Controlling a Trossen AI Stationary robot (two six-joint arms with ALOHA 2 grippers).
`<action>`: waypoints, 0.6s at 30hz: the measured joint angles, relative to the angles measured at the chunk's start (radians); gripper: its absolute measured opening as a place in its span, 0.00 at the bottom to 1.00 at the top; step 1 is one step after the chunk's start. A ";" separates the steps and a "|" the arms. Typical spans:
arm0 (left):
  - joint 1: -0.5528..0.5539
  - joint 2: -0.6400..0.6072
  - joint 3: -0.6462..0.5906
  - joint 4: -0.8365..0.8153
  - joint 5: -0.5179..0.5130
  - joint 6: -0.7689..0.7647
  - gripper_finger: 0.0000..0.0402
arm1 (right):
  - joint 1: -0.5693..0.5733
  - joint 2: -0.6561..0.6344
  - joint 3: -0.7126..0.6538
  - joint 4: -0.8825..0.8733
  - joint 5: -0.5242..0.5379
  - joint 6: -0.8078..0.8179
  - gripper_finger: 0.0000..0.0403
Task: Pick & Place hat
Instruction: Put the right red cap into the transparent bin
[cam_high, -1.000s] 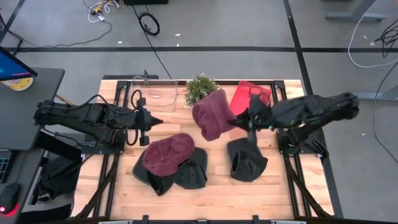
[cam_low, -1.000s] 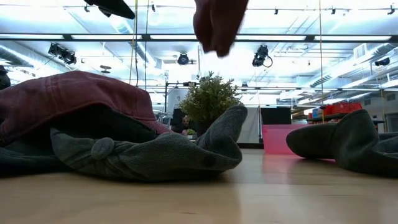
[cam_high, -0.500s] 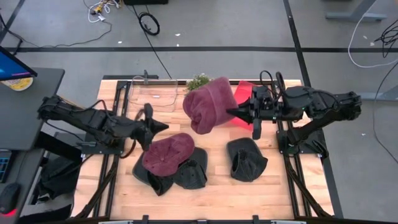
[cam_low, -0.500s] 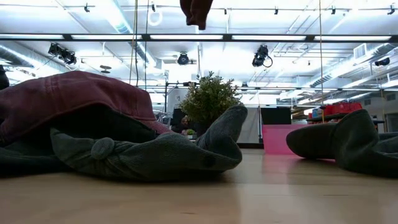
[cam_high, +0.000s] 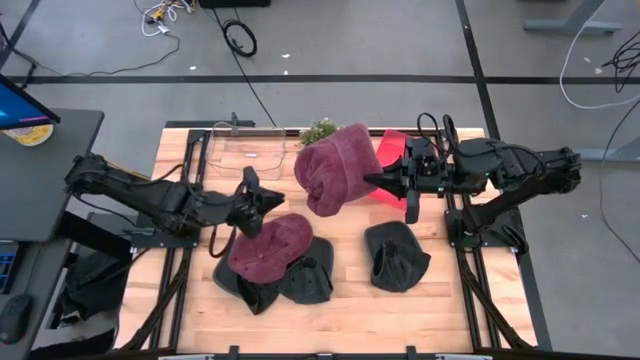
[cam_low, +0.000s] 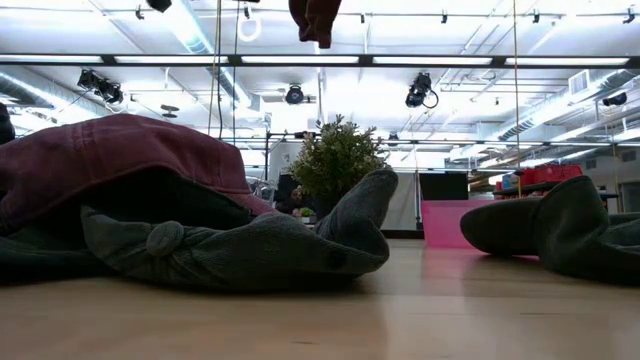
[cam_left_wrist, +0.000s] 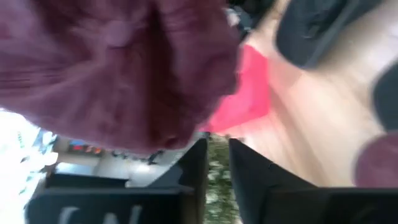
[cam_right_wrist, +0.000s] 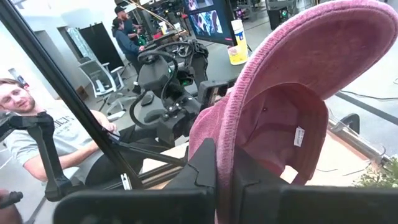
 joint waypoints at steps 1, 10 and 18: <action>0.000 0.004 0.000 0.029 -0.002 0.017 0.24 | 0.000 0.000 0.000 0.000 0.000 0.000 0.01; 0.000 0.005 0.000 0.200 0.025 0.177 0.47 | 0.000 0.004 0.000 0.009 0.000 0.004 0.02; 0.003 0.029 0.000 0.248 0.055 0.381 0.54 | 0.000 0.052 0.000 0.125 -0.082 0.038 0.01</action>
